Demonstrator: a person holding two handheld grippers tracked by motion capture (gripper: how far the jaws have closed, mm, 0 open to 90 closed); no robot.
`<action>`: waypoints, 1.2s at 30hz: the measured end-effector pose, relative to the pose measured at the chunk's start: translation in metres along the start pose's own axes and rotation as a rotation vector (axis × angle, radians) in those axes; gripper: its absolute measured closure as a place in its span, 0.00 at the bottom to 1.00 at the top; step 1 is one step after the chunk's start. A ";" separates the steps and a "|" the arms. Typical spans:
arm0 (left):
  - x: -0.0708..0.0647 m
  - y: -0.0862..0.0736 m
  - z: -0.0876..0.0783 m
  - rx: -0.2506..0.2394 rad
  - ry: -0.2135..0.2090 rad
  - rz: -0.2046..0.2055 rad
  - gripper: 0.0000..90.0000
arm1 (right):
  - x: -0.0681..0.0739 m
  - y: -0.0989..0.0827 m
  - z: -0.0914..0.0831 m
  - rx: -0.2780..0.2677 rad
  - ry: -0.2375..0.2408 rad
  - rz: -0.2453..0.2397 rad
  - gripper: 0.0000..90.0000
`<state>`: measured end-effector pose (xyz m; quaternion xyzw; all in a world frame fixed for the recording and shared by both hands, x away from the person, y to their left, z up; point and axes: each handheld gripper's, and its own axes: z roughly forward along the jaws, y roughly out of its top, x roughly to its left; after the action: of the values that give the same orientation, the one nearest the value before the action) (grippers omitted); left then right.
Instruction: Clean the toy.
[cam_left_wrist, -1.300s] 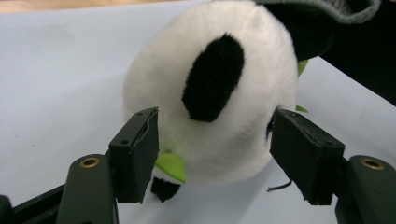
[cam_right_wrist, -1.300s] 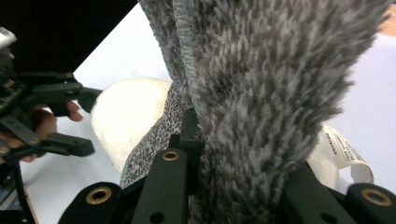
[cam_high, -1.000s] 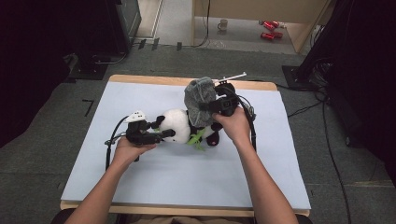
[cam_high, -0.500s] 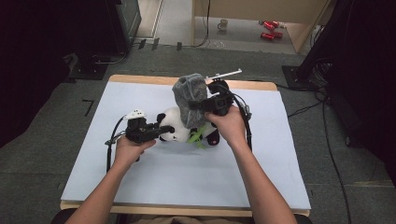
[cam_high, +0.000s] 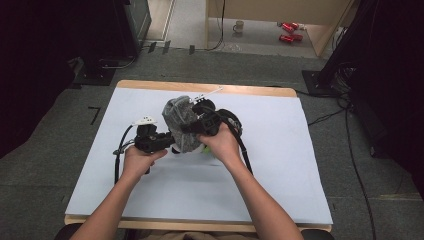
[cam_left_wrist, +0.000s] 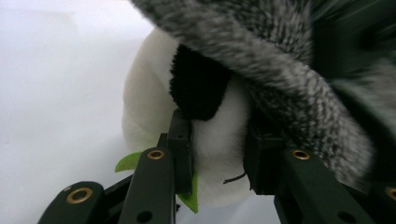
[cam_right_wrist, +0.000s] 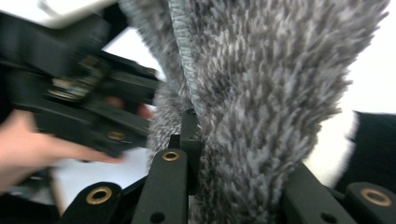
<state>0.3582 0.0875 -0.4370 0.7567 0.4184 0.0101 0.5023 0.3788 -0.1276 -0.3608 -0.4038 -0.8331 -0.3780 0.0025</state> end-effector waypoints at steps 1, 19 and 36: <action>0.001 0.000 0.000 0.000 -0.002 -0.005 0.76 | -0.002 -0.001 0.001 0.000 -0.016 -0.010 0.86; 0.008 0.005 -0.004 0.026 -0.027 -0.018 0.78 | -0.050 -0.013 -0.046 -0.028 -0.118 0.078 0.87; 0.015 0.006 -0.010 0.022 -0.025 -0.047 0.79 | -0.069 -0.019 -0.094 -0.134 -0.119 0.173 0.87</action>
<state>0.3673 0.1039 -0.4340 0.7521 0.4298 -0.0159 0.4994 0.3840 -0.2408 -0.3268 -0.4950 -0.7667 -0.4067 -0.0415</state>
